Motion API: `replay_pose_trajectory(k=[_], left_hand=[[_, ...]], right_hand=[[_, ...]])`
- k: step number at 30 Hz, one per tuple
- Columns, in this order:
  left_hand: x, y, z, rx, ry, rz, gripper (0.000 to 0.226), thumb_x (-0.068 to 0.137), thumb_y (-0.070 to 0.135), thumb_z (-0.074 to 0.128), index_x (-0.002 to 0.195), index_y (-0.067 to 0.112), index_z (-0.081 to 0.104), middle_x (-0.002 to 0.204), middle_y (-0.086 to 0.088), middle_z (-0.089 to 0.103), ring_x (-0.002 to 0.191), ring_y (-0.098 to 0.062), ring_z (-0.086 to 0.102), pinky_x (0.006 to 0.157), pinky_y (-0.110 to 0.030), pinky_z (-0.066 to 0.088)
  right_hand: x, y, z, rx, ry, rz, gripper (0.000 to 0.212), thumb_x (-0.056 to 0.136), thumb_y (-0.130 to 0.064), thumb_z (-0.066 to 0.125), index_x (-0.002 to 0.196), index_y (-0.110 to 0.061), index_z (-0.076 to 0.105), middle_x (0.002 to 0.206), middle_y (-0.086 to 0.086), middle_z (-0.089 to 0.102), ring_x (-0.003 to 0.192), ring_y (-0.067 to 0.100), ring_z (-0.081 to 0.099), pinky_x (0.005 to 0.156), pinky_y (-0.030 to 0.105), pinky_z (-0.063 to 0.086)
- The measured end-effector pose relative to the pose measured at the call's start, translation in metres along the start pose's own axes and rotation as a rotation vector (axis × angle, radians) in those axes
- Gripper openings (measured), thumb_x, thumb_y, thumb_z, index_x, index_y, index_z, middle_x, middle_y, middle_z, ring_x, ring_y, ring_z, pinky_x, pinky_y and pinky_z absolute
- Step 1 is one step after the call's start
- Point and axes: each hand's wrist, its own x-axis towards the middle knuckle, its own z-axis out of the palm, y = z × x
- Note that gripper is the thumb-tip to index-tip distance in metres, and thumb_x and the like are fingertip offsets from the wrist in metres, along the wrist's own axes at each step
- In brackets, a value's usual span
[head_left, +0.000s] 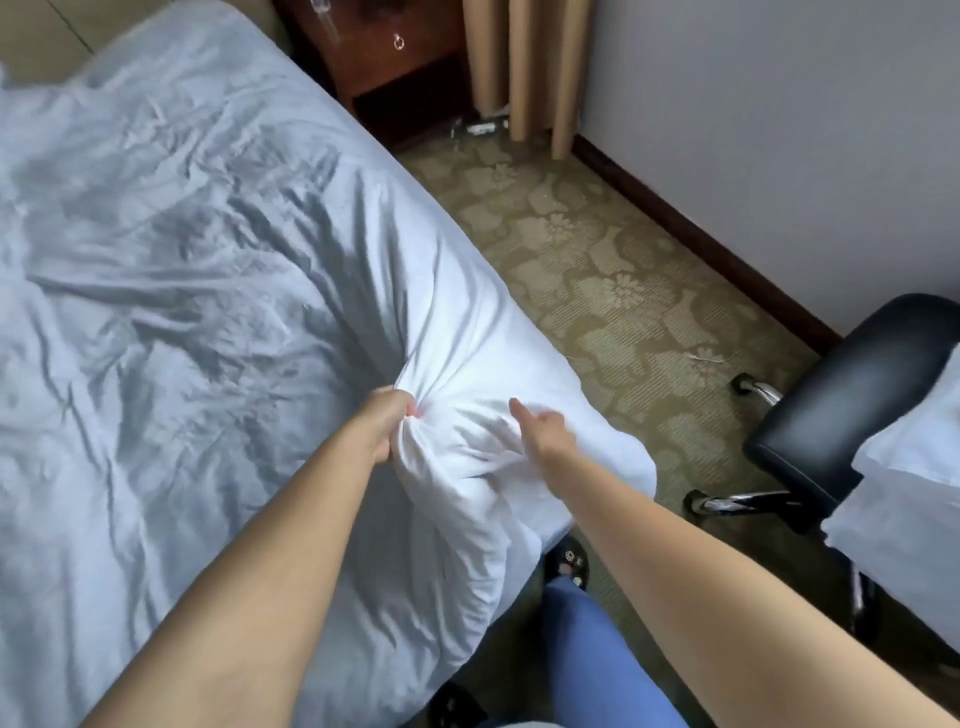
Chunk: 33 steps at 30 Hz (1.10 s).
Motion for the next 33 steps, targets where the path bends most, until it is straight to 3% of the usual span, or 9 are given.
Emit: replay_pose_trajectory(k=[3,5,8,13,17,21,25,28,33], left_hand=[[-0.015,-0.02,-0.033,-0.116,0.034,-0.054,0.022,0.079,-0.009,0.033,0.068,0.002,0.049,0.065,-0.011,0.045,0.061,-0.024,0.046,0.058,-0.024,0.039],[-0.021,-0.035,-0.05,-0.159,0.008,-0.097,0.019,0.078,-0.005,0.034,0.074,-0.002,0.053,0.07,-0.013,0.049,0.066,-0.027,0.05,0.065,-0.028,0.044],[-0.029,-0.048,-0.069,-0.127,-0.04,-0.051,0.033,0.079,-0.006,0.036,0.103,0.001,0.057,0.089,-0.02,0.059,0.077,-0.03,0.058,0.075,-0.035,0.05],[-0.034,-0.048,-0.097,0.214,0.255,0.212,0.052,0.079,0.011,0.06,0.13,0.02,0.053,0.123,-0.011,0.06,0.11,-0.032,0.058,0.097,-0.039,0.048],[-0.058,-0.037,-0.115,-0.208,-0.08,0.011,0.031,0.086,0.052,0.057,0.08,0.021,0.062,0.068,-0.005,0.062,0.057,-0.021,0.057,0.054,-0.027,0.046],[-0.053,-0.054,-0.124,-0.144,0.101,0.02,0.033,0.069,0.006,0.063,0.095,0.012,0.043,0.072,-0.012,0.048,0.056,-0.021,0.05,0.05,-0.023,0.04],[-0.055,-0.062,-0.136,-0.158,0.207,0.093,0.018,0.083,-0.008,0.041,0.089,0.008,0.047,0.07,-0.011,0.044,0.057,-0.021,0.045,0.051,-0.022,0.034],[-0.061,-0.066,-0.145,-0.177,0.167,0.127,0.021,0.082,-0.011,0.038,0.084,0.004,0.053,0.065,-0.012,0.046,0.056,-0.023,0.045,0.053,-0.023,0.036],[-0.078,-0.082,-0.171,-0.227,0.114,0.14,0.024,0.081,-0.014,0.036,0.088,0.001,0.053,0.067,-0.014,0.048,0.057,-0.024,0.048,0.049,-0.024,0.042]], right_hand=[[-0.017,0.003,0.02,0.39,-0.214,0.251,0.117,0.056,-0.08,0.066,0.147,-0.019,0.026,0.146,0.005,0.039,0.13,0.031,0.043,0.106,0.043,0.038],[-0.032,0.002,0.036,0.556,-0.267,0.208,0.067,0.067,-0.059,0.075,0.113,-0.015,0.054,0.101,0.005,0.062,0.086,0.021,0.063,0.071,0.024,0.054],[-0.065,-0.022,0.046,0.576,-0.137,0.054,0.014,0.086,-0.019,0.058,0.081,-0.015,0.046,0.061,0.001,0.039,0.048,0.013,0.04,0.037,0.015,0.032],[-0.116,-0.049,0.07,0.22,-0.051,-0.555,0.029,0.079,-0.026,0.049,0.098,-0.007,0.06,0.091,0.009,0.062,0.076,0.017,0.056,0.078,0.037,0.052],[-0.159,-0.033,0.098,-0.412,-0.205,-0.829,0.008,0.089,-0.024,0.055,0.09,-0.019,0.06,0.091,0.003,0.063,0.089,0.018,0.059,0.082,0.032,0.047],[-0.18,-0.008,0.12,-0.422,-0.477,-0.824,0.03,0.093,-0.02,0.054,0.066,-0.02,0.042,0.067,-0.006,0.043,0.062,0.008,0.041,0.05,0.013,0.033],[-0.171,-0.007,0.114,-0.496,-0.046,-0.995,0.016,0.087,-0.033,0.059,0.098,-0.026,0.067,0.096,0.0,0.062,0.088,0.016,0.058,0.075,0.026,0.043],[-0.167,-0.016,0.1,-0.515,0.214,-0.807,0.084,0.075,-0.047,0.068,0.145,-0.022,0.03,0.14,0.006,0.034,0.131,0.023,0.035,0.108,0.032,0.031],[-0.172,-0.013,0.09,-0.319,-0.362,-0.339,0.099,0.046,-0.063,0.082,0.124,-0.009,0.053,0.109,0.003,0.063,0.092,0.018,0.063,0.08,0.034,0.054]])
